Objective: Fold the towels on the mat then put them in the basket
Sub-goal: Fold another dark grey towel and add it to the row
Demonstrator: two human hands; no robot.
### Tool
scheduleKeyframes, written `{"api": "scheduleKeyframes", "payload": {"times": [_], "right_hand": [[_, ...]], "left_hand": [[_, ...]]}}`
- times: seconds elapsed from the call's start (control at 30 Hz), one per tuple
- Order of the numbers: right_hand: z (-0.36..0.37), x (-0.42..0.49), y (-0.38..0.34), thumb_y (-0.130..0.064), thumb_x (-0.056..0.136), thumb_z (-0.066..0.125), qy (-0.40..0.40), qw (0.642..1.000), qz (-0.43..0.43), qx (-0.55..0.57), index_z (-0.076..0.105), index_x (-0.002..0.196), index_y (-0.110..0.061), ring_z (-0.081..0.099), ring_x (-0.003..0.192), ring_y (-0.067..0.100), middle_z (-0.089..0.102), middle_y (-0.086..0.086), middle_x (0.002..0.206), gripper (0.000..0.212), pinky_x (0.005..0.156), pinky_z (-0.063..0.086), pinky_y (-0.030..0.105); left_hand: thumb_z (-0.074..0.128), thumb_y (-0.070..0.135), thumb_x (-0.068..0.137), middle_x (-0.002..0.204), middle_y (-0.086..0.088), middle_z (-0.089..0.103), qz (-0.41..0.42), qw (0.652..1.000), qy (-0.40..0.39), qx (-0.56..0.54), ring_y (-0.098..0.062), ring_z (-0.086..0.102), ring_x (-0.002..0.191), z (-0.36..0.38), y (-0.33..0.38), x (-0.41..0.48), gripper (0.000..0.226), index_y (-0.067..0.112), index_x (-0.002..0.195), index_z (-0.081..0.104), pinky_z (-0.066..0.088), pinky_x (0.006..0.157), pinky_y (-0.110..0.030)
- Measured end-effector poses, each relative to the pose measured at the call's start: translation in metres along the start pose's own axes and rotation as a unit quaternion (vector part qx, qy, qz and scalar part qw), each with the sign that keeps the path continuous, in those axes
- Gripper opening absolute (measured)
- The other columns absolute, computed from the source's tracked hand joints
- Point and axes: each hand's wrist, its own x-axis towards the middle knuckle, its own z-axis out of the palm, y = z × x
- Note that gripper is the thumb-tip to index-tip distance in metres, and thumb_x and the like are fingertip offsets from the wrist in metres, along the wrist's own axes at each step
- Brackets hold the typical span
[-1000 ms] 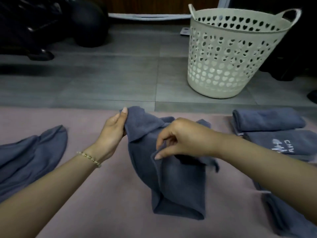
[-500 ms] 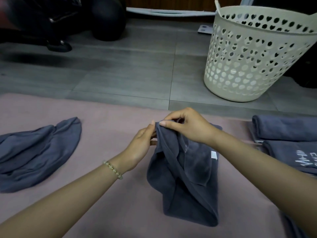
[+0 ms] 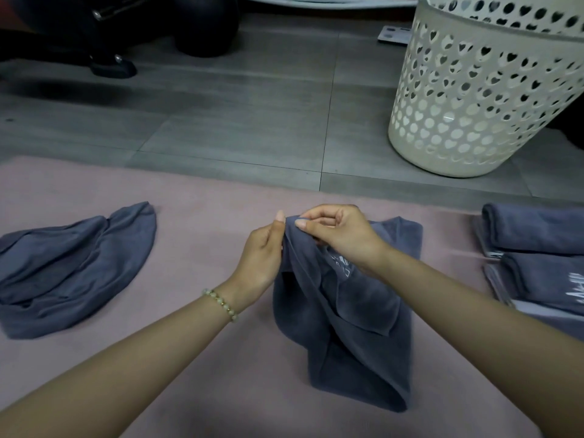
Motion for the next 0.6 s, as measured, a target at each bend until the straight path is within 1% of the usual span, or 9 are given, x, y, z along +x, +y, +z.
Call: {"api": "scheduleKeyframes", "payload": {"times": [0.1,0.17,0.23,0.3,0.37,0.43,0.47,0.53,0.6], "right_hand": [[0.0,0.003,0.001,-0.005,0.085,0.066,-0.003,1.0,0.01,0.019,0.067,0.09,-0.003,0.056,0.051,-0.004,0.065,-0.011,0.057,0.006,0.052,0.043,0.008],[0.002,0.003,0.001,-0.006,0.087,0.064,-0.013,0.999,0.018,0.03,0.067,0.093,-0.004,0.059,0.058,-0.005,0.067,-0.007,0.067,0.007,0.056,0.046,0.009],[0.001,0.003,0.006,-0.007,0.088,0.062,-0.018,0.998,0.028,0.05,0.065,0.097,-0.007,0.061,0.063,-0.003,0.067,-0.001,0.079,0.009,0.061,0.049,0.01],[-0.003,0.001,0.017,-0.008,0.086,0.066,-0.004,0.999,0.03,0.037,0.064,0.092,-0.012,0.061,0.068,0.004,0.066,0.0,0.08,0.008,0.066,0.05,0.017],[-0.016,-0.004,0.038,-0.01,0.082,0.071,0.008,0.999,0.022,-0.032,0.063,0.082,-0.012,0.057,0.069,0.009,0.065,-0.003,0.072,0.008,0.067,0.046,0.02],[-0.032,-0.012,0.066,-0.015,0.077,0.076,-0.024,0.989,0.026,-0.145,0.062,0.077,-0.013,0.055,0.068,0.008,0.063,-0.004,0.071,0.014,0.066,0.045,0.017],[-0.039,-0.018,0.08,-0.018,0.074,0.079,-0.051,0.978,0.045,-0.195,0.062,0.076,-0.015,0.054,0.069,0.009,0.062,-0.005,0.073,0.018,0.066,0.044,0.014],[-0.053,-0.032,0.111,-0.024,0.07,0.083,-0.11,0.948,0.09,-0.283,0.059,0.08,-0.022,0.051,0.074,0.008,0.056,-0.01,0.079,0.026,0.067,0.042,0.009],[-0.063,-0.043,0.136,-0.026,0.069,0.084,-0.141,0.919,0.092,-0.356,0.056,0.088,-0.024,0.051,0.084,0.009,0.051,-0.009,0.089,0.034,0.074,0.04,0.008]], "left_hand": [[0.034,0.028,0.101,0.092,-0.011,0.073,0.019,1.0,0.003,-0.011,-0.014,0.069,0.086,0.002,0.0,-0.001,0.045,0.001,0.098,0.07,0.054,0.078,-0.023],[0.038,0.022,0.101,0.083,-0.008,0.072,0.017,1.0,0.021,-0.01,-0.008,0.067,0.075,0.003,0.0,-0.001,0.041,-0.004,0.094,0.069,0.052,0.069,-0.018],[0.037,0.02,0.102,0.081,-0.005,0.07,-0.015,0.998,0.063,-0.025,-0.006,0.066,0.073,0.003,-0.003,0.003,0.039,-0.002,0.094,0.068,0.049,0.064,-0.013],[0.037,0.022,0.102,0.091,-0.007,0.068,-0.082,0.985,0.141,-0.062,-0.013,0.063,0.082,-0.001,-0.011,0.01,0.036,0.003,0.096,0.066,0.05,0.068,-0.016],[0.038,0.023,0.101,0.098,-0.007,0.065,-0.171,0.95,0.226,-0.129,-0.018,0.06,0.089,-0.013,-0.023,0.018,0.032,0.005,0.094,0.064,0.05,0.073,-0.023],[0.039,0.024,0.1,0.102,-0.009,0.064,-0.251,0.907,0.288,-0.179,-0.021,0.058,0.087,-0.032,-0.04,0.021,0.032,0.007,0.084,0.06,0.046,0.078,-0.029],[0.038,0.023,0.1,0.109,-0.011,0.064,-0.273,0.89,0.308,-0.198,-0.022,0.056,0.09,-0.042,-0.049,0.021,0.032,0.006,0.084,0.06,0.046,0.082,-0.03],[0.036,0.021,0.101,0.12,-0.014,0.06,-0.302,0.874,0.331,-0.189,-0.022,0.053,0.095,-0.059,-0.069,0.019,0.034,0.002,0.097,0.063,0.044,0.086,-0.032],[0.035,0.022,0.101,0.115,-0.01,0.058,-0.329,0.869,0.331,-0.164,-0.023,0.053,0.101,-0.071,-0.087,0.015,0.035,0.006,0.087,0.063,0.042,0.086,-0.029]]}}
